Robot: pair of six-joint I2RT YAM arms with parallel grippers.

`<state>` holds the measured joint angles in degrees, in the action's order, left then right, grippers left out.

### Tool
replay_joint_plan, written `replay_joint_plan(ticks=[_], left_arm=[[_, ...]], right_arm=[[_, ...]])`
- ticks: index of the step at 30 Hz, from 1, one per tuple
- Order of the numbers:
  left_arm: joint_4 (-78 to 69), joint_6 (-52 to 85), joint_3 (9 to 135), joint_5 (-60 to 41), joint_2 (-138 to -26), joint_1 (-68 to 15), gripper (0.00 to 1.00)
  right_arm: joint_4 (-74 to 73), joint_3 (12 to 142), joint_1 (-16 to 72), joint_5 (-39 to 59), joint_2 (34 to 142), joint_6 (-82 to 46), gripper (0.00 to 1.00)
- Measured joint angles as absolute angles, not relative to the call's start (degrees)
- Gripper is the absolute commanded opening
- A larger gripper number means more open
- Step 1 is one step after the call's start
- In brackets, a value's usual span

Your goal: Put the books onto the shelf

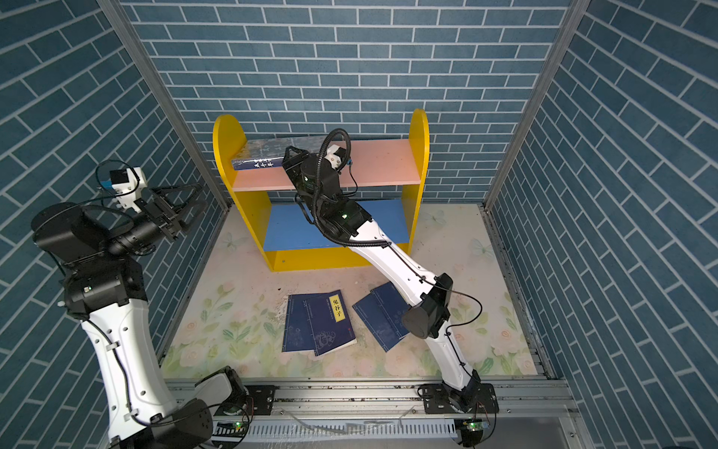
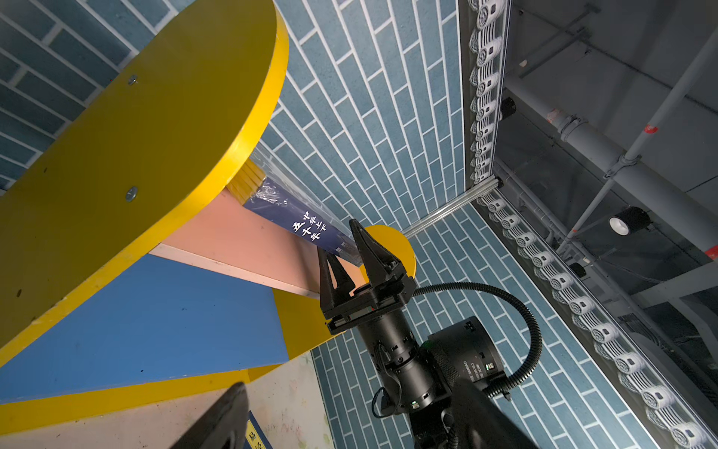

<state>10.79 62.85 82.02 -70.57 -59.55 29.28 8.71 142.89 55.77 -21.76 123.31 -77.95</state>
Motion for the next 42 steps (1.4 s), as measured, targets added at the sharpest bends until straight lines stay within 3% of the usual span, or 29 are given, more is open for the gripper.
replay_joint_plan(ticks=[28,42], left_arm=[[11.3,64.8,82.8,-69.5,-60.4,29.3,0.84],[10.8,66.0,83.2,-69.0,-59.7,29.3,0.85]], right_arm=[[22.0,136.9,58.9,-20.1,114.3,-82.8,0.54],[23.7,140.5,57.1,-17.0,115.8,-85.7,0.54]])
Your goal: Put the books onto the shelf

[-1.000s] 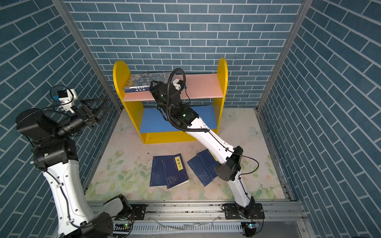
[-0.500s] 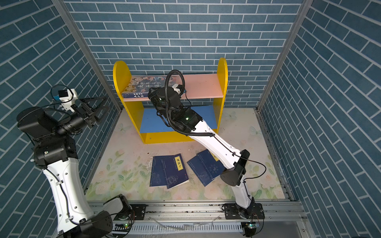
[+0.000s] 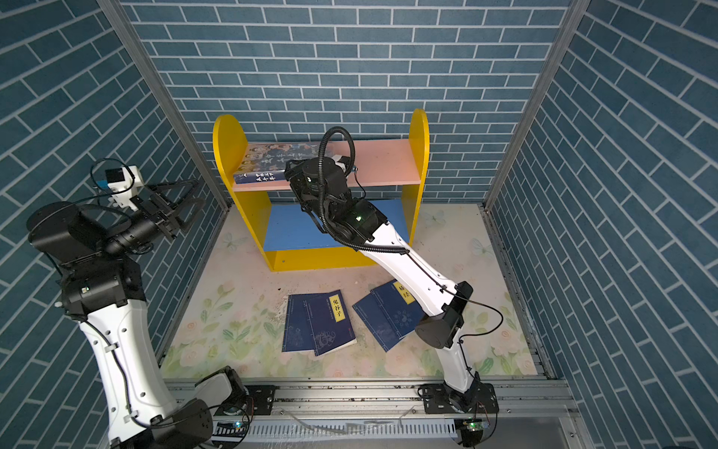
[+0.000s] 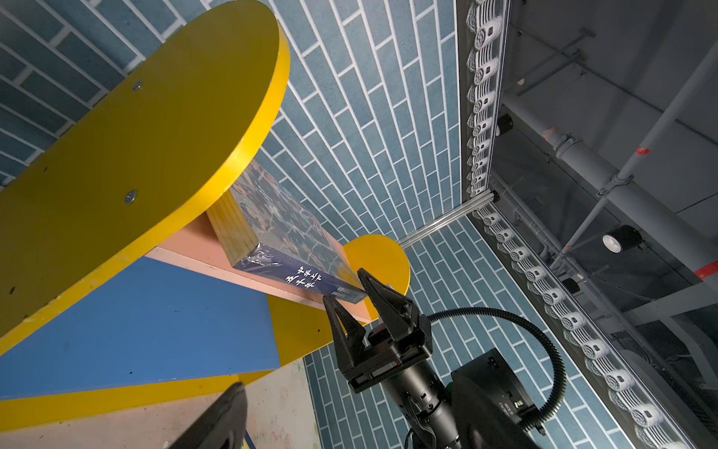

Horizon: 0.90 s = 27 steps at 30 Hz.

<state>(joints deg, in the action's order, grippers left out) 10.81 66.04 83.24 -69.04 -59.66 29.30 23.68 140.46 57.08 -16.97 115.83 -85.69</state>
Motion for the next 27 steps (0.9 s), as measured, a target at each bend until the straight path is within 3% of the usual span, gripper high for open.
replay_joint_plan(ticks=[27], left_arm=[[10.4,66.2,81.4,-69.3,-58.8,29.3,0.85]], right_arm=[[25.9,141.1,56.0,-13.3,118.4,-89.8,0.61]])
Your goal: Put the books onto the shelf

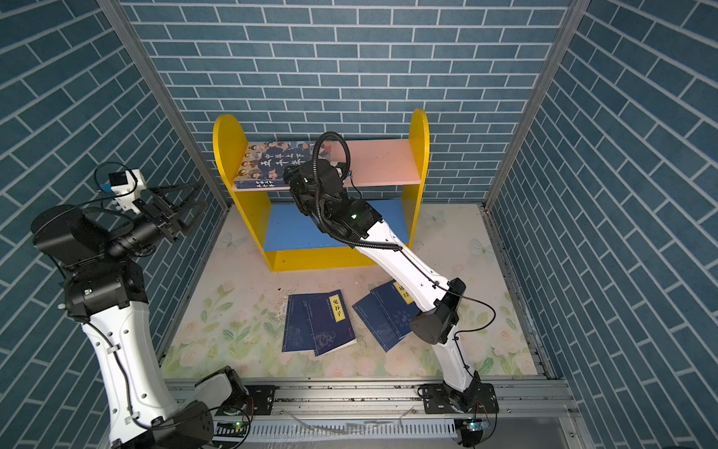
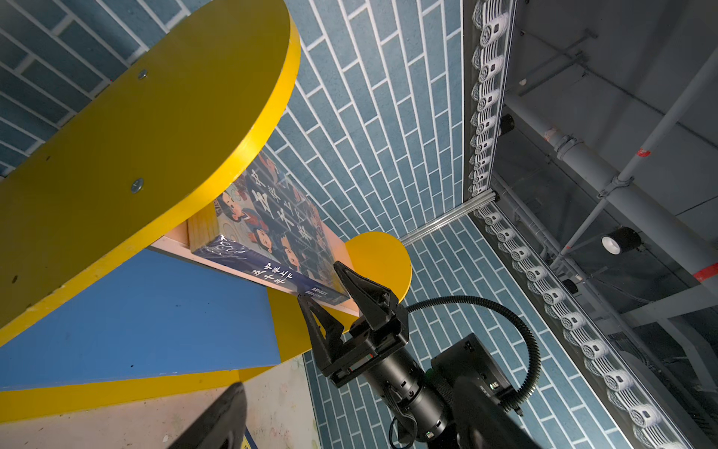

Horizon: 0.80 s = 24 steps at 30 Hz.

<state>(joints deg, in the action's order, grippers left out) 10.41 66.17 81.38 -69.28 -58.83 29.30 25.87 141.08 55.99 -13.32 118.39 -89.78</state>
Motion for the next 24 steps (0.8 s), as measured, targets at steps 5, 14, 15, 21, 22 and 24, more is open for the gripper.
replay_joint_plan(ticks=[5,14,15,21,22,24], left_arm=[[10.4,66.2,81.4,-69.3,-58.9,29.3,0.85],[10.4,66.2,81.4,-69.3,-59.2,29.3,0.85],[10.4,66.2,81.4,-69.3,-59.2,29.3,0.85],[10.4,66.2,81.4,-69.7,-59.7,29.3,0.85],[10.4,66.2,81.4,-69.7,-59.8,29.3,0.85],[10.4,66.2,81.4,-69.7,-60.1,29.3,0.85]], right_arm=[[26.2,141.2,55.5,-12.1,118.4,-90.4,0.63],[27.2,141.7,55.2,-11.0,118.4,-91.4,0.64],[27.3,141.7,55.2,-11.0,118.4,-91.4,0.64],[29.2,141.7,55.1,-10.2,118.4,-91.5,0.65],[29.4,141.7,55.1,-10.0,118.4,-91.5,0.65],[29.7,141.7,55.0,-9.5,118.4,-91.5,0.65]])
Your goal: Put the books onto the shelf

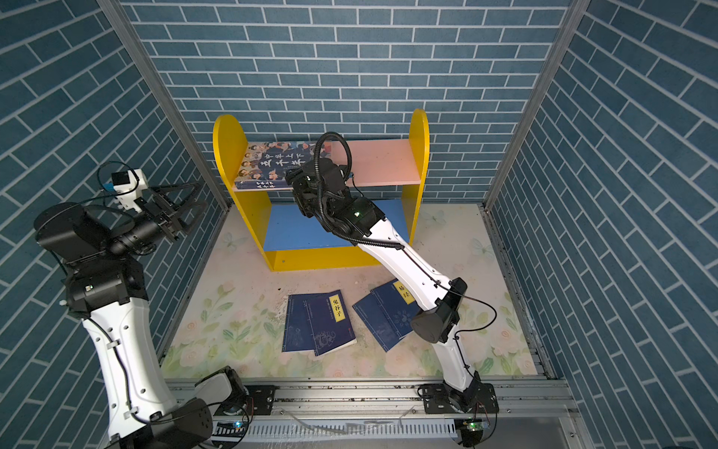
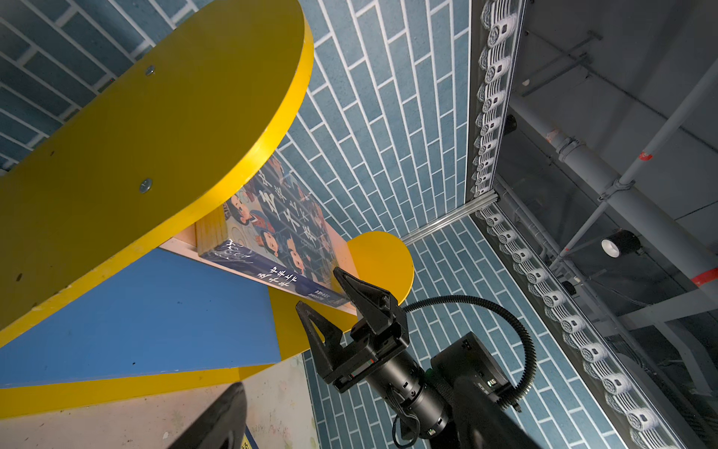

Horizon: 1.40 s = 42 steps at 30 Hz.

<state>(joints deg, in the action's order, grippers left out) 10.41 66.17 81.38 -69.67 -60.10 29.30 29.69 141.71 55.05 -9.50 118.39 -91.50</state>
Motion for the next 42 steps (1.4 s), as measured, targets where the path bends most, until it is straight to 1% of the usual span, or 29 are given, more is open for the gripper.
replay_joint_plan(ticks=[6,7,8,15,22,23,24,29,32,34,40,42], left_arm=[[10.6,65.5,81.4,-69.7,-60.1,29.3,0.85],[10.9,65.2,81.5,-69.8,-60.1,29.3,0.85],[11.2,64.7,81.7,-69.9,-60.2,29.3,0.85],[11.7,63.1,83.4,-70.5,-60.6,29.3,0.86],[11.4,62.4,84.4,-69.1,-62.0,29.3,0.87],[11.4,62.3,84.5,-69.0,-62.0,29.3,0.87],[11.4,62.0,84.6,-68.9,-62.1,29.3,0.87],[13.4,58.1,87.0,-68.6,-62.4,29.3,0.87],[13.9,55.9,87.4,-68.4,-62.4,29.3,0.87],[13.8,55.4,87.4,-68.4,-62.7,29.3,0.87],[10.9,56.2,87.4,-68.1,-64.7,29.8,0.87],[9.0,57.4,87.3,-67.5,-65.3,30.4,0.87]], right_arm=[[31.4,141.7,55.0,-7.7,118.3,-91.5,0.65],[32.2,141.7,55.0,-7.5,118.3,-91.5,0.74],[33.3,141.7,55.0,-7.2,118.2,-91.3,0.78],[45.2,142.1,54.5,-3.3,116.2,-86.8,0.82],[46.4,145.1,51.9,1.0,114.7,-82.8,0.84],[46.3,146.0,51.6,1.6,114.8,-82.1,0.93],[46.5,147.1,51.4,2.1,114.8,-81.7,0.94],[48.4,152.2,50.1,3.4,113.6,-75.0,0.92],[48.8,151.0,49.4,3.6,111.1,-71.1,0.88],[48.9,149.8,48.6,4.1,109.3,-68.6,0.83],[48.4,149.8,44.9,7.4,108.3,-61.8,0.78],[48.4,150.1,44.0,8.1,109.0,-59.7,0.78]])
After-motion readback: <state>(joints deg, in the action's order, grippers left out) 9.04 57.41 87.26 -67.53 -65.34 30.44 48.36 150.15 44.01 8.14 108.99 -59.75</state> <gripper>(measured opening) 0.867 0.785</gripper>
